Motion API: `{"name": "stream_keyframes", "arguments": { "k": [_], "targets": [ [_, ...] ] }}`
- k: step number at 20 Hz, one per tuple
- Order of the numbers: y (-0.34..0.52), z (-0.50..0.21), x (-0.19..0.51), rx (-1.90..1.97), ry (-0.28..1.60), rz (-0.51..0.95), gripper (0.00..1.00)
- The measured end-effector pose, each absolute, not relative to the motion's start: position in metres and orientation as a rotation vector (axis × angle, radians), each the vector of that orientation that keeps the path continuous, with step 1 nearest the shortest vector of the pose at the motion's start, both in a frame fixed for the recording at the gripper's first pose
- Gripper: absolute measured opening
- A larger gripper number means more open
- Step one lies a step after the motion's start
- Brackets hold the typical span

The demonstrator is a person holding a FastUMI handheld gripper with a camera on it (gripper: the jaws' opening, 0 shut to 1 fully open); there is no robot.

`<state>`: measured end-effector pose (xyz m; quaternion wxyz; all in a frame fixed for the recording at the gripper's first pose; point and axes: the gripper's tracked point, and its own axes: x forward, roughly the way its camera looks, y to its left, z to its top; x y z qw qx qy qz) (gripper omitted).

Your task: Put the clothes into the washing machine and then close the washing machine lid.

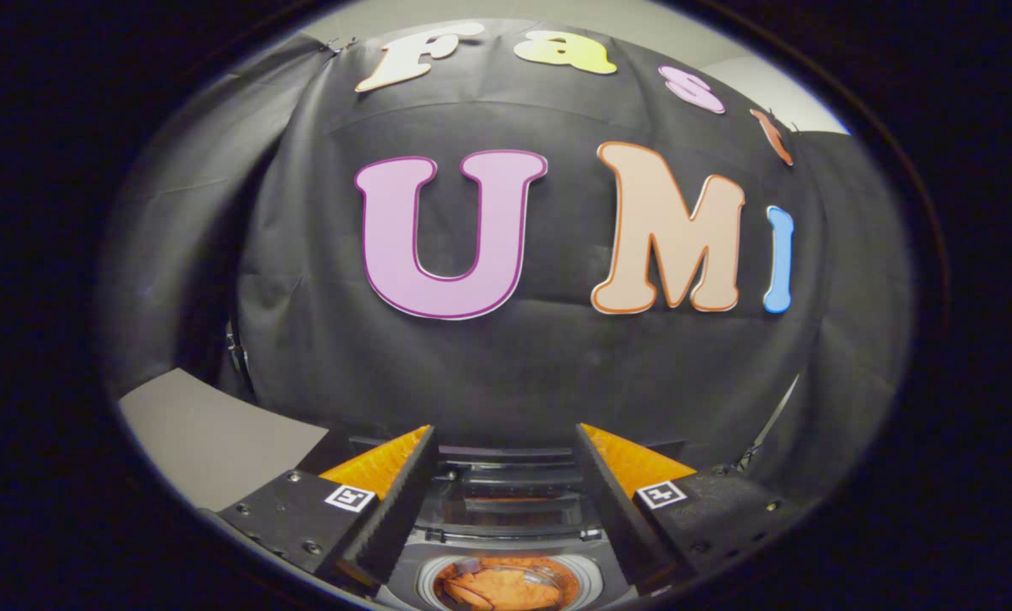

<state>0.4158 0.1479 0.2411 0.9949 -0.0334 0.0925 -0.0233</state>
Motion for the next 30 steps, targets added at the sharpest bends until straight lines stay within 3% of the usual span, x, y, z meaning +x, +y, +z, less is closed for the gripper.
{"name": "stream_keyframes", "arguments": {
  "k": [14, 30],
  "targets": [
    [0.152, 0.180, 0.489, -0.084, 0.313, -0.059, 0.98],
    [0.154, 0.177, 0.431, -0.048, 0.286, -0.016, 0.98]
  ]
}}
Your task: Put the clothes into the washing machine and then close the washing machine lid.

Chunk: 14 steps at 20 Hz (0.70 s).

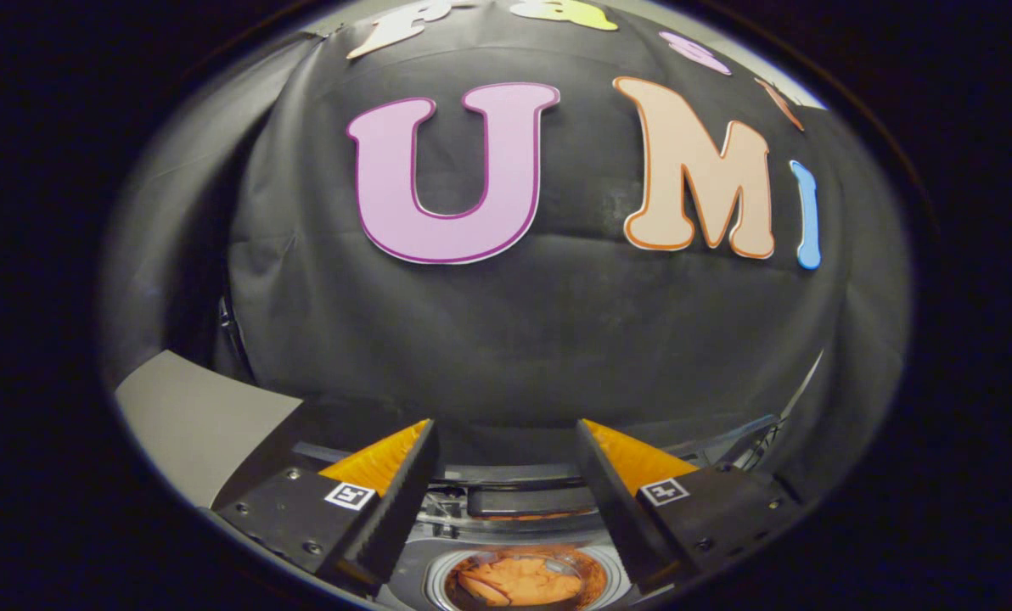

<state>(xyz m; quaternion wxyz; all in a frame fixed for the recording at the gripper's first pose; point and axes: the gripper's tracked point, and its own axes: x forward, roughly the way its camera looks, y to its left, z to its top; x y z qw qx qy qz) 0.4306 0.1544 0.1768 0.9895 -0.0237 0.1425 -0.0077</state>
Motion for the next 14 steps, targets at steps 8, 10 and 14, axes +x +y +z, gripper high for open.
{"name": "stream_keyframes", "arguments": {
  "k": [8, 10, 14],
  "targets": [
    [0.156, 0.168, 0.392, -0.041, 0.280, 0.000, 0.98],
    [0.156, 0.166, 0.383, -0.037, 0.278, 0.004, 0.97],
    [0.157, 0.156, 0.365, -0.031, 0.294, 0.012, 0.97]
  ]
}}
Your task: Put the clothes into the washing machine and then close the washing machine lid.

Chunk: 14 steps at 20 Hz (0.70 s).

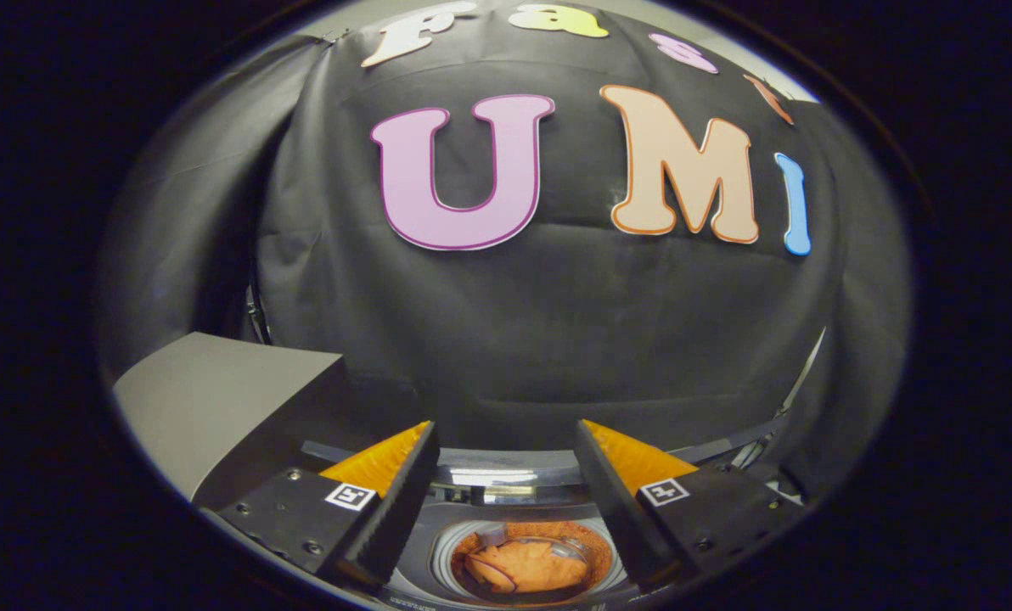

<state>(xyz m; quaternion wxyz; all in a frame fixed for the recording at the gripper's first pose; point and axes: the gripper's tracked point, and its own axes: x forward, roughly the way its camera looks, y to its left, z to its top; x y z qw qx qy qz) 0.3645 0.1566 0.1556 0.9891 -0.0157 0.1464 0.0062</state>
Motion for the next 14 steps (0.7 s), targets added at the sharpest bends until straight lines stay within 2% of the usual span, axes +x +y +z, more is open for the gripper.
{"name": "stream_keyframes", "arguments": {
  "k": [9, 14],
  "targets": [
    [0.156, 0.101, 0.325, -0.063, 0.383, 0.020, 0.98],
    [0.155, 0.101, 0.319, -0.029, 0.364, 0.026, 0.98]
  ]
}}
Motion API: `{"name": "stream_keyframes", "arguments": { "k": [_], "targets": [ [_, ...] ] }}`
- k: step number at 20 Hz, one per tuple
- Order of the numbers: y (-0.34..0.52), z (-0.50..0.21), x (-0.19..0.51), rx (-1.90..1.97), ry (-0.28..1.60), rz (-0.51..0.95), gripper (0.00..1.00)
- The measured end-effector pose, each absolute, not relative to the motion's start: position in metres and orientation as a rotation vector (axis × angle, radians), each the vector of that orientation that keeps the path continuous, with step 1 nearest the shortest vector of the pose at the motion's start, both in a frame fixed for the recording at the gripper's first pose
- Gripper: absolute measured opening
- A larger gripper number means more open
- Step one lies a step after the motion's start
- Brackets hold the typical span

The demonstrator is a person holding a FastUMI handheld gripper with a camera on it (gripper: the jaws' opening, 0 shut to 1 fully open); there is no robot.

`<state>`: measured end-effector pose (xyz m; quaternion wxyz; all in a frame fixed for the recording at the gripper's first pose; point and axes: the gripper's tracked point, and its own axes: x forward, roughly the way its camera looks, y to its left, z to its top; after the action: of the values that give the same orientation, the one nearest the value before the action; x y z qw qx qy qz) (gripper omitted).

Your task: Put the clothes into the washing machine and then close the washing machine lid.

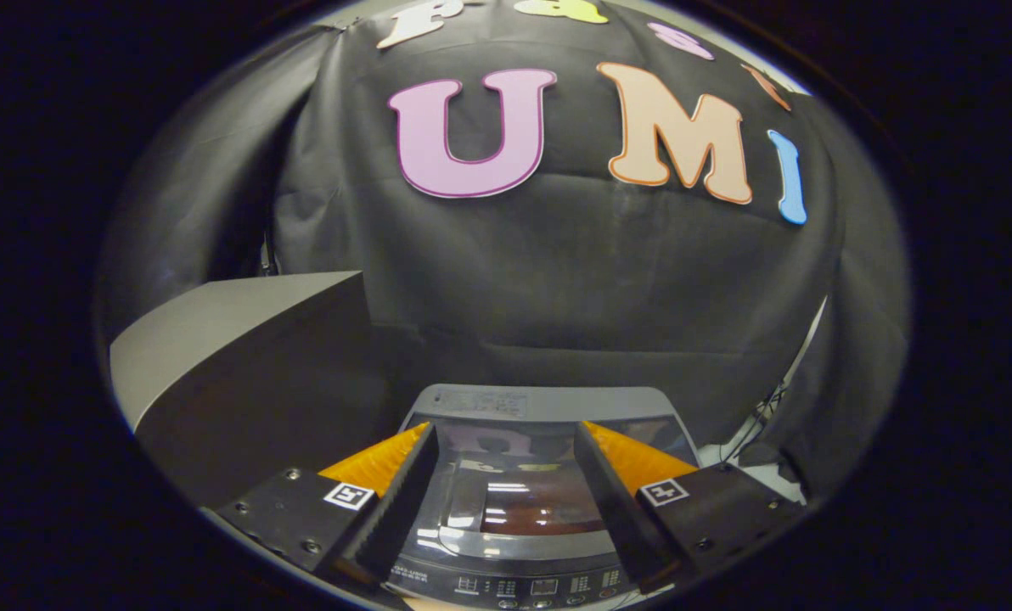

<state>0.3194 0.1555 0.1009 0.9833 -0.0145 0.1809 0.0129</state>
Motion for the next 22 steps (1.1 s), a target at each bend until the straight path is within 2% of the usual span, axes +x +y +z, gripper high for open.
{"name": "stream_keyframes", "arguments": {
  "k": [7, 22],
  "targets": [
    [0.147, 0.117, 0.308, -0.015, 0.314, 0.028, 0.98],
    [0.027, 0.165, 0.182, 0.003, 0.009, -0.049, 0.97]
  ]
}}
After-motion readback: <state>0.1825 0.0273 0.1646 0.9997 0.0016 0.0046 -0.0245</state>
